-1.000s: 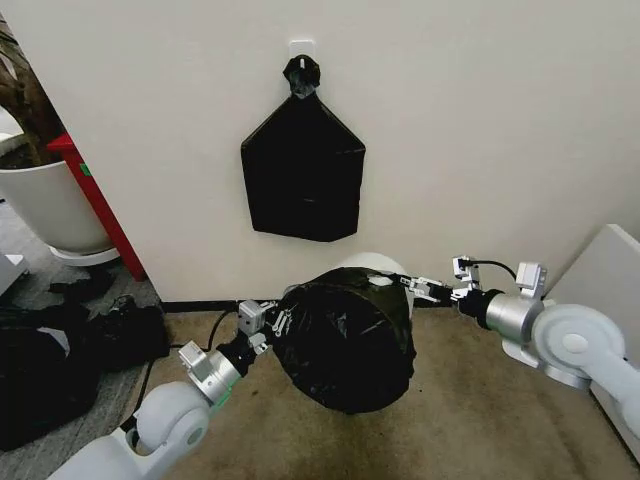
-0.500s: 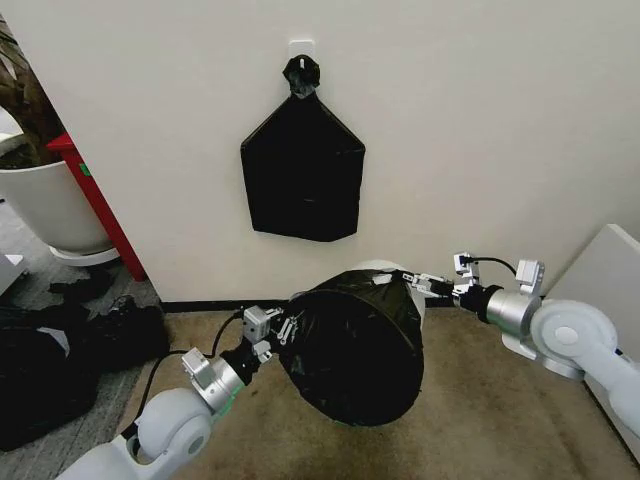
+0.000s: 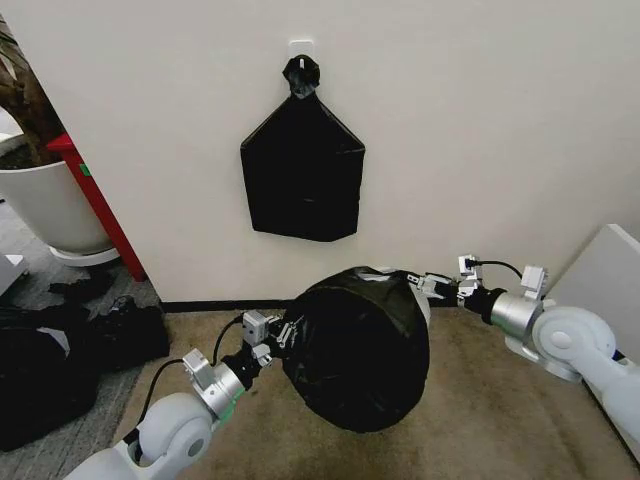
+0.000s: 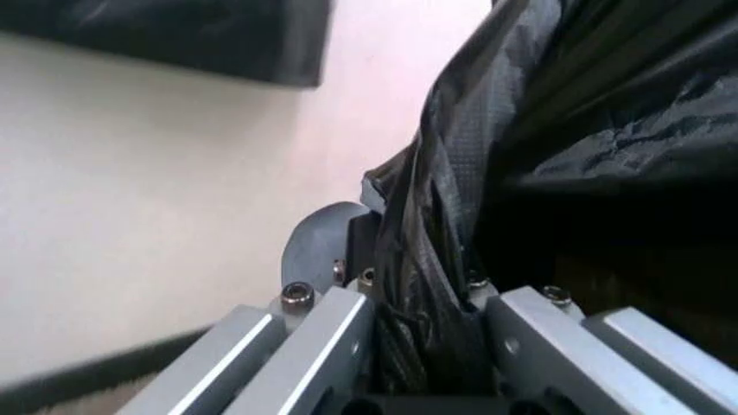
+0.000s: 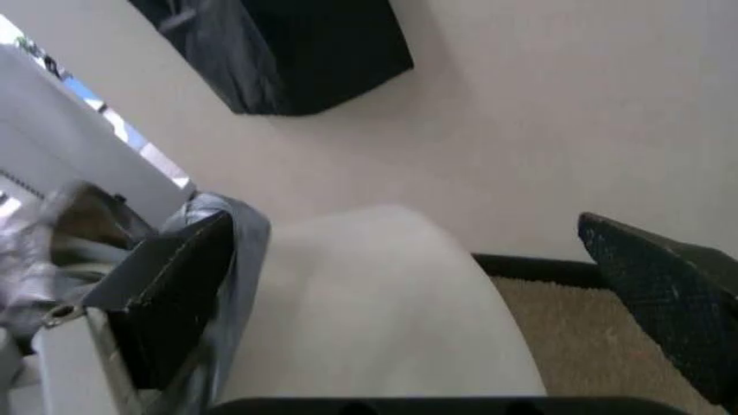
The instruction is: Place the garbage bag over the trash bin.
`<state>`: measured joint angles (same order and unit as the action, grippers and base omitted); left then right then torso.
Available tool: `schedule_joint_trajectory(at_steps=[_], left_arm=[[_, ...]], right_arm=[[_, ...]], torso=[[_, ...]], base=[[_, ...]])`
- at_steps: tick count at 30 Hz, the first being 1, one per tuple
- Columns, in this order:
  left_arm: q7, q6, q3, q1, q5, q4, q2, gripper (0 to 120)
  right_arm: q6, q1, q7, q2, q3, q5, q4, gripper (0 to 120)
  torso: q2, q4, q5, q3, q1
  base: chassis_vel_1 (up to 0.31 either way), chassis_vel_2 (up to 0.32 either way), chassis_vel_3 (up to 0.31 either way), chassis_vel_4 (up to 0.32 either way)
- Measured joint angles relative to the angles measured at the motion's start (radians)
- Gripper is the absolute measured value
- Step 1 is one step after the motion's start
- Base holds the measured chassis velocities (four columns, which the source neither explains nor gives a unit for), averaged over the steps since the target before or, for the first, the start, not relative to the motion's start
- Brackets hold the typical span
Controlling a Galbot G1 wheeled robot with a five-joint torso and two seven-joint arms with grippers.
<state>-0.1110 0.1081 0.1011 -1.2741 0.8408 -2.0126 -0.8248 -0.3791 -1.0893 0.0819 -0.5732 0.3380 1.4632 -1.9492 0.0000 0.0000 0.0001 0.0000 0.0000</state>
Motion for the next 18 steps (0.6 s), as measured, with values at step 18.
schedule_joint_trajectory(at_steps=[18], left_arm=[[0.000, -0.093, -0.004, 0.021, 0.212, 0.054, -0.020, 0]], right_arm=[[-0.034, -0.019, -0.066, -0.015, 0.067, 0.156, 0.013, 100]], torso=[[0.000, 0.0001, 0.0002, 0.000, 0.000]], base=[[0.000, 0.000, 0.000, 0.000]])
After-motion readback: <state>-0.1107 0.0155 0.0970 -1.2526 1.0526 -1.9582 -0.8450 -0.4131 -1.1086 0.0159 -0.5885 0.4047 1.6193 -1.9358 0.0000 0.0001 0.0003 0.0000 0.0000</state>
